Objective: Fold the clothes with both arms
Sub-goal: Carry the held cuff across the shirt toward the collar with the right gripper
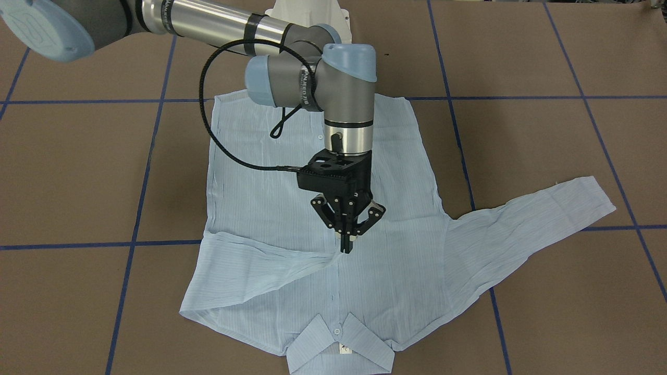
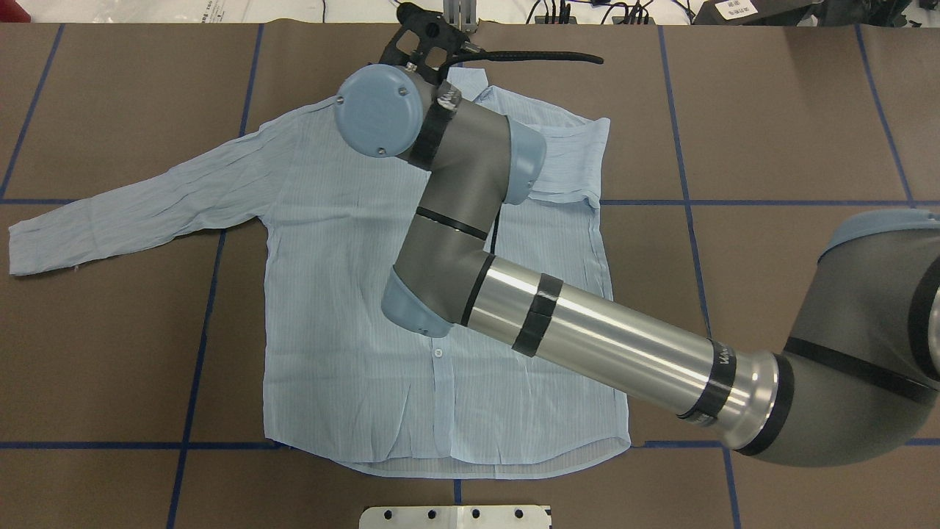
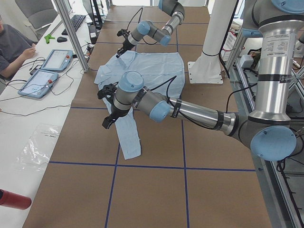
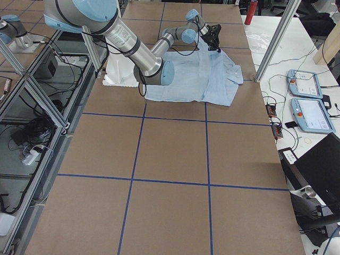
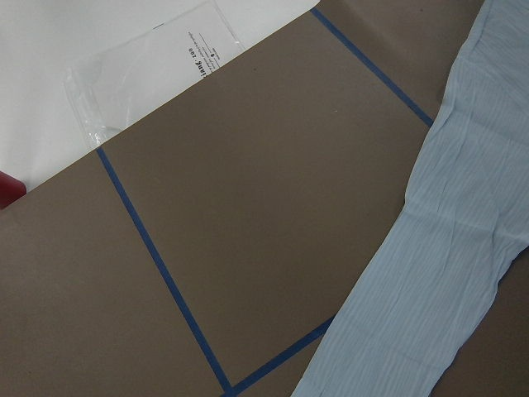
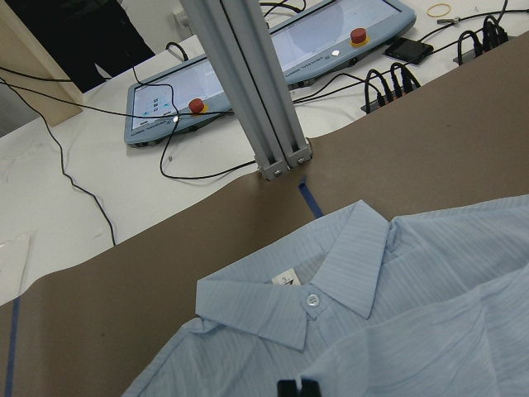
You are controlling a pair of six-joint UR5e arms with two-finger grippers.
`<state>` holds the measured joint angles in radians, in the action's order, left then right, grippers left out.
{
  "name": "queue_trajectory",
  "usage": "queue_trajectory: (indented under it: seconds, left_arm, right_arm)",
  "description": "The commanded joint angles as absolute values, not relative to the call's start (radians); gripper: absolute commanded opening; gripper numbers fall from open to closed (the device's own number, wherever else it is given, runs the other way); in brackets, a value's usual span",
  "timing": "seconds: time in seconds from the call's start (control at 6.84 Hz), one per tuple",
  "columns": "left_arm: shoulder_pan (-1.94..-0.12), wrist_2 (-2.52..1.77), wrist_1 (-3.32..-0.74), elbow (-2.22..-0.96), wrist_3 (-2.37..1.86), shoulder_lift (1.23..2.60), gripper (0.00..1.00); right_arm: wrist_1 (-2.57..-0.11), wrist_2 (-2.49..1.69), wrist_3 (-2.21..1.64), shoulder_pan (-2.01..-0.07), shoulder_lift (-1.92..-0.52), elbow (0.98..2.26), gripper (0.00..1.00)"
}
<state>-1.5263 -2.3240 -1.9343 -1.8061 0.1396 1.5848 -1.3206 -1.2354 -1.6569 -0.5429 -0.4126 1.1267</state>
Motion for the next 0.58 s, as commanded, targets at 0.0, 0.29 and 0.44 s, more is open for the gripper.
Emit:
queue_trajectory:
  seconds: [0.0,0.29,0.44]
  left_arm:
    - [-1.526,-2.324,-1.934,-1.786,0.14,1.586,1.0]
    - [-1.526,-2.324,-1.934,-1.776,0.14,1.588,1.0]
    - [-1.525,-2.324,-1.939,-1.761,0.14,1.595,1.0]
  right_arm:
    - [-1.318,-1.209,-1.654,-0.502,-0.324,1.045,0.0]
    - [-1.214,-1.219,-1.617,-0.488,-0.27,0.932,0.99]
    - [-1.213,-1.259,-1.58,-0.488,-0.244,0.925,1.0]
